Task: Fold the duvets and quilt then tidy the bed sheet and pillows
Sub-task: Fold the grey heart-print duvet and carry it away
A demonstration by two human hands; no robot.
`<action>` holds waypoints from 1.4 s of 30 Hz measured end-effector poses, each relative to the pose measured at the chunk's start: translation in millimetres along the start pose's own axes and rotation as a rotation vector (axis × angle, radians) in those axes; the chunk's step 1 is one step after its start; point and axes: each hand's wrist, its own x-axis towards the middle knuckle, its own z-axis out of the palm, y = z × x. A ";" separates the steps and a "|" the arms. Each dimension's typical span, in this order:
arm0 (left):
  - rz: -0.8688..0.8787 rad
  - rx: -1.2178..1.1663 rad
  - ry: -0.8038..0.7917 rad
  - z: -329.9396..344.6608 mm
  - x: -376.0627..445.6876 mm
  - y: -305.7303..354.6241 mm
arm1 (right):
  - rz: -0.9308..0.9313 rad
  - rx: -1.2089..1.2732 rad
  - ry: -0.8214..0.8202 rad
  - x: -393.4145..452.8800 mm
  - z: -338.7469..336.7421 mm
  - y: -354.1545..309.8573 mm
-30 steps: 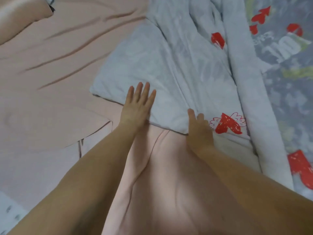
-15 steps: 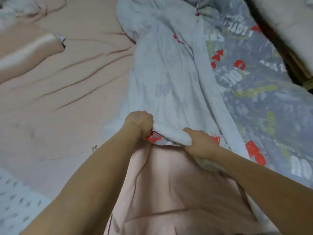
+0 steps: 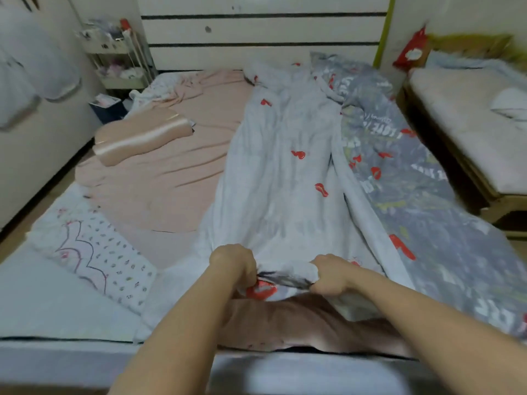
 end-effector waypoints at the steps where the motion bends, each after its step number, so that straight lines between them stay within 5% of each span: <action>1: 0.004 -0.005 -0.009 8.2 -11.5 7.6 | 0.006 0.013 0.001 -11.1 5.7 1.5; 10: -0.009 -0.272 -0.188 10.2 -63.4 17.1 | 0.081 0.075 0.051 -58.3 14.2 -6.1; 14: 0.003 -0.300 -0.382 49.0 -55.8 3.7 | 0.084 -0.105 -0.044 -53.9 55.0 -9.1; 21: -0.102 -0.439 -0.037 80.6 10.4 -74.7 | 0.180 0.157 0.274 18.5 66.6 -11.6; 25: -0.254 -0.498 -0.029 129.3 72.8 -107.0 | 0.243 -0.101 0.563 64.9 86.5 -18.4; 30: -0.430 -0.708 -0.113 181.2 106.2 -113.4 | -0.348 -0.377 0.221 108.5 131.9 -69.1; 36: -0.538 -1.279 -0.234 230.3 104.7 -121.2 | -0.509 -0.490 0.126 122.2 177.3 -108.2; 42: -0.344 -1.577 -0.256 174.4 81.9 -118.0 | -0.128 -0.229 0.098 113.5 200.0 -110.0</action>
